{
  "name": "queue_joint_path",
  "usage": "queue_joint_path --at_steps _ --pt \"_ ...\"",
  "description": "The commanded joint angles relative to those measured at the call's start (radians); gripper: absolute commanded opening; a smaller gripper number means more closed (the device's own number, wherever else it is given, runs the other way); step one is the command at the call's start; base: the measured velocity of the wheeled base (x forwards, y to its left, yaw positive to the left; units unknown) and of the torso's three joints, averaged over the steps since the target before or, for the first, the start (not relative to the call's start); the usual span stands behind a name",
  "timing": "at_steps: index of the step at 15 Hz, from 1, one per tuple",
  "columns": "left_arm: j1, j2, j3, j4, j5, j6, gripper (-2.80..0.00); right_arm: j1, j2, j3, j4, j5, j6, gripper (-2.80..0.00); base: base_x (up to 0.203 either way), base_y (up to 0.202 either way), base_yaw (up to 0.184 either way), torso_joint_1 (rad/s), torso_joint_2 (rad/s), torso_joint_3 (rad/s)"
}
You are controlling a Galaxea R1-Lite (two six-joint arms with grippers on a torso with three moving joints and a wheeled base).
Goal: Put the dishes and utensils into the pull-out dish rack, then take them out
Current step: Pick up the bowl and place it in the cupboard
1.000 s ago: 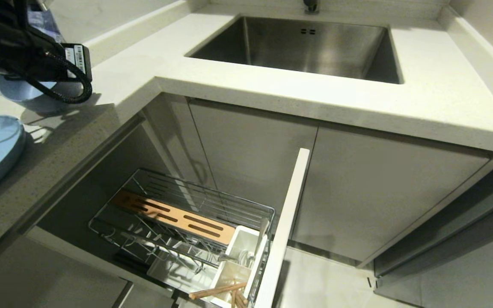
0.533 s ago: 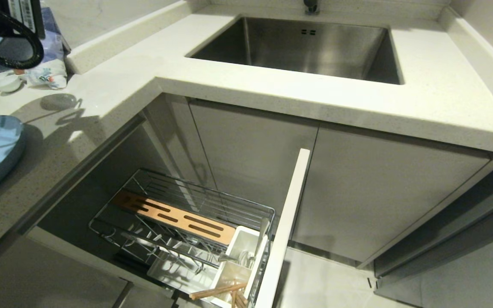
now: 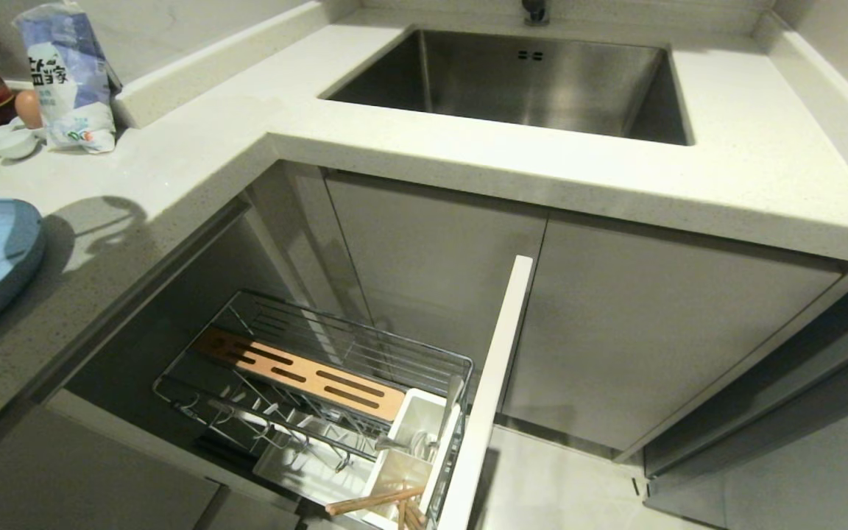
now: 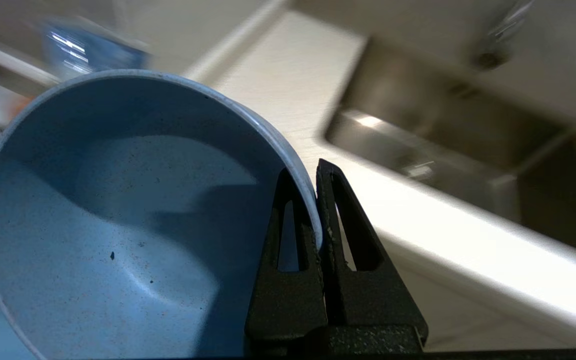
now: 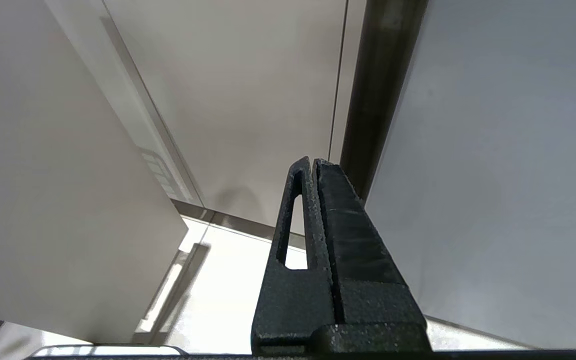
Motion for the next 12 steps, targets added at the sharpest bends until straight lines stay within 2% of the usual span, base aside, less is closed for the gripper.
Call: queue_joint_path --at_steps 1,4,7,8,9,10,12 --pt "-0.054 -0.030 0.116 -0.115 -0.010 -0.176 -2.80 0.000 -0.001 0.026 -0.001 0.000 0.007 -2.80 0.000 0.000 0.000 0.000 0.00 0.000" --pt "-0.123 -0.024 0.279 -0.263 -0.017 -0.399 -2.80 0.000 -0.001 0.026 -0.001 0.000 0.007 -2.80 0.000 0.000 0.000 0.000 0.00 0.000" --pt "-0.143 -0.014 0.380 -0.288 -0.013 -0.675 -2.80 0.000 -0.001 0.026 -0.001 0.000 0.008 -2.80 0.000 0.000 0.000 0.000 0.00 0.000" --pt "-0.146 -0.009 0.415 -0.290 -0.013 -0.749 -2.80 0.000 -0.001 0.026 -0.001 0.000 0.008 -2.80 0.000 0.000 0.000 0.000 0.00 0.000" --pt "-0.147 -0.001 0.448 -0.292 -0.013 -0.804 -2.80 0.000 -0.001 0.026 -0.001 0.000 0.007 -2.80 0.000 0.000 0.000 0.000 0.00 0.000" --pt "-0.148 0.007 0.498 -0.302 -0.012 -0.829 -2.80 0.000 -0.001 0.026 -0.001 0.000 0.007 -2.80 0.000 0.000 0.000 0.000 0.00 0.000" --pt "-0.153 0.029 0.628 -0.429 -0.012 -0.860 -2.80 0.000 -0.001 0.026 -0.001 0.000 0.007 -2.80 0.000 0.000 0.000 0.000 0.00 0.000"
